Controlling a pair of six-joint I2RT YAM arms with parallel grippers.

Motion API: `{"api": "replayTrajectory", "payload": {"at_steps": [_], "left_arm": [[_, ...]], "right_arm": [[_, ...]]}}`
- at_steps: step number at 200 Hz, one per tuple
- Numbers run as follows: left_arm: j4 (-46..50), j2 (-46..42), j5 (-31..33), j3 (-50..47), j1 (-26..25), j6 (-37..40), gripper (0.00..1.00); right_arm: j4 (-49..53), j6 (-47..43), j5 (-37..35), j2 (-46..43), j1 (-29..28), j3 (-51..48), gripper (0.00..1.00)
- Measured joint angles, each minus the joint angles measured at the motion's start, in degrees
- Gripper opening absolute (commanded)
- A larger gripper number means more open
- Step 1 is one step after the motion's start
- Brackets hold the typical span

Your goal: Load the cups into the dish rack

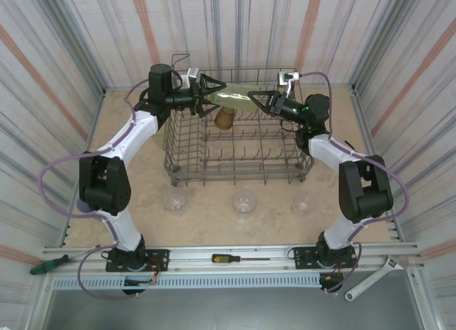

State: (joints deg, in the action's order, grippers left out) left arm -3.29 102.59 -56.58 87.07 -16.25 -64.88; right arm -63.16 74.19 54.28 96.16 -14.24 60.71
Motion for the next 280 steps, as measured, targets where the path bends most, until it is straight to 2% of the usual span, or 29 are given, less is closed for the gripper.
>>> {"api": "replayTrajectory", "payload": {"at_steps": [29,74,104,117,153,171,188,204,236,248,265,280], "left_arm": [[-1.73,0.02,-1.33,-0.81,0.0,-2.01,0.82],[-4.52,0.02,-2.45,-1.53,0.0,-3.89,0.74],[-7.43,0.04,-2.75,-2.05,0.02,-5.44,0.75],[-8.59,0.2,-3.06,-2.36,0.02,-6.05,0.79],[-10.32,0.9,-3.48,-2.43,-0.26,-7.13,0.82],[-10.32,0.9,-3.48,-2.45,-0.26,-7.37,0.76],[-10.51,0.9,-3.48,-2.47,-0.26,-7.52,0.65],[-11.08,0.9,-3.45,-2.62,-0.26,-8.04,0.63],[-11.74,0.87,-3.39,-3.74,-0.2,-8.72,0.5],[-12.07,0.85,-3.23,-4.2,-0.15,-8.9,0.46],[-12.28,0.79,-3.28,-4.63,-0.13,-8.83,0.43],[-12.28,0.74,-3.3,-5.16,-0.26,-8.81,0.38]], "right_arm": [[-1.95,1.38,0.0,2.14,0.0,0.26,0.0],[-3.69,2.58,0.0,3.43,-0.13,1.31,0.0],[-4.59,3.39,-0.04,3.69,-0.28,1.84,0.0],[-4.55,3.43,0.0,3.69,-0.33,1.86,0.0],[-4.28,3.45,1.09,3.69,-1.53,1.86,0.0],[-4.02,3.39,1.09,3.56,-1.84,1.86,0.0],[-3.48,3.37,1.11,3.32,-1.84,1.86,0.0],[-2.99,3.34,1.11,3.13,-1.84,1.86,0.0],[-0.5,2.49,1.09,2.89,-1.84,1.86,0.0],[0.44,2.08,1.07,2.75,-1.88,1.84,0.14],[1.97,1.73,0.68,2.58,-1.9,1.84,0.17],[3.41,1.62,0.31,2.23,-1.9,1.84,0.32]]}}
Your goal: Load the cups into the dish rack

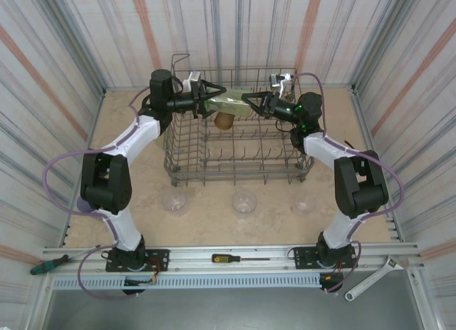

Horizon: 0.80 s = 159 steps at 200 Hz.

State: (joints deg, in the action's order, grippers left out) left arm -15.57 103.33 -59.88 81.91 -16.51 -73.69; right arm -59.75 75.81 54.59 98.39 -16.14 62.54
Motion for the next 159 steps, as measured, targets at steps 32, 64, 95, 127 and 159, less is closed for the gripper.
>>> {"api": "replayTrajectory", "payload": {"at_steps": [32,64,95,127,159], "left_arm": [[0.33,-0.04,0.07,-0.13,-0.11,0.48,0.3],[5.22,-0.09,1.25,1.55,-0.11,4.2,0.29],[9.97,-0.5,3.08,4.66,-0.11,7.56,0.23],[18.99,-0.5,6.45,10.64,-0.2,13.25,0.2],[28.3,-0.48,10.78,18.62,-0.87,20.11,0.21]], "right_arm": [[6.01,-2.4,-1.16,-2.21,0.02,-0.02,0.44],[16.98,-7.17,-3.54,-7.82,0.26,-0.35,0.58],[28.65,-13.77,-6.67,-14.64,1.51,-1.01,0.69],[42.03,-20.74,-11.39,-21.99,2.43,-1.27,0.77],[54.01,-26.93,-16.0,-27.8,3.23,-1.53,0.84]]}}
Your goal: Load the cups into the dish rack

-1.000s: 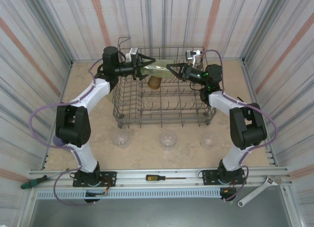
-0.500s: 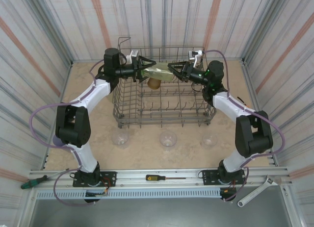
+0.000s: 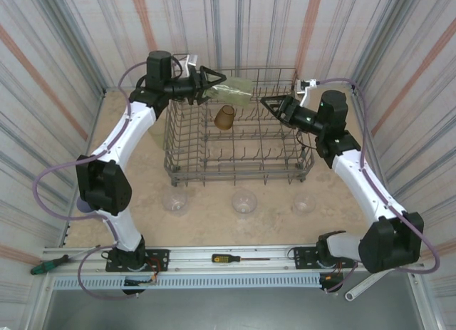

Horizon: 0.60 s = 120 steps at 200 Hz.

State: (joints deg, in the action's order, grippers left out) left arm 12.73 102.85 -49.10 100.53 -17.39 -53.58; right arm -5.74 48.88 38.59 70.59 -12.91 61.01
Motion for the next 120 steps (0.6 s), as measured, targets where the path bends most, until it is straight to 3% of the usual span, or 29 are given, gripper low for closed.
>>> {"api": "replayTrajectory", "payload": {"at_steps": [33,120], "left_arm": [[5.7,0.94,3.41,4.83,-0.83,4.17,0.21],[24.37,13.99,14.21,26.77,-6.73,15.45,0.21]], "right_arm": [[9.77,-5.33,-4.26,-5.05,1.6,-0.37,0.98],[19.56,-10.82,-7.41,-11.67,7.93,-3.78,0.99]]}}
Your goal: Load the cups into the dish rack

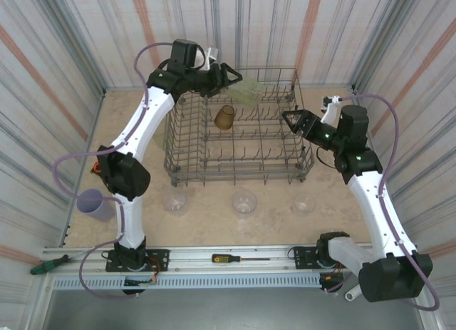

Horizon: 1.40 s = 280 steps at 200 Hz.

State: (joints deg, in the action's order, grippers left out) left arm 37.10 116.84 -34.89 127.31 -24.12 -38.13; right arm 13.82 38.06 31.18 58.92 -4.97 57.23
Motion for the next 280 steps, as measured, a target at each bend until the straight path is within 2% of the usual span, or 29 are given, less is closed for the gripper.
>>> {"api": "replayTrajectory", "payload": {"at_steps": [80,165,230,280], "left_arm": [[8.28,6.14,10.82,9.46,-2.4,8.07,0.2],[9.66,15.56,17.53,15.56,-4.46,12.04,0.19],[9.77,16.92,25.62,17.84,-6.32,17.35,0.18],[9.73,18.62,27.76,18.58,-6.45,18.99,0.18]], "right_arm": [[3.04,-1.75,0.09,-0.81,4.68,-1.75,0.99],[5.16,-3.78,0.07,-0.9,7.91,-2.51,0.99],[5.75,-4.52,0.09,-0.81,9.14,-2.89,0.99],[5.7,-4.96,0.11,0.26,9.53,-3.15,0.99]]}}
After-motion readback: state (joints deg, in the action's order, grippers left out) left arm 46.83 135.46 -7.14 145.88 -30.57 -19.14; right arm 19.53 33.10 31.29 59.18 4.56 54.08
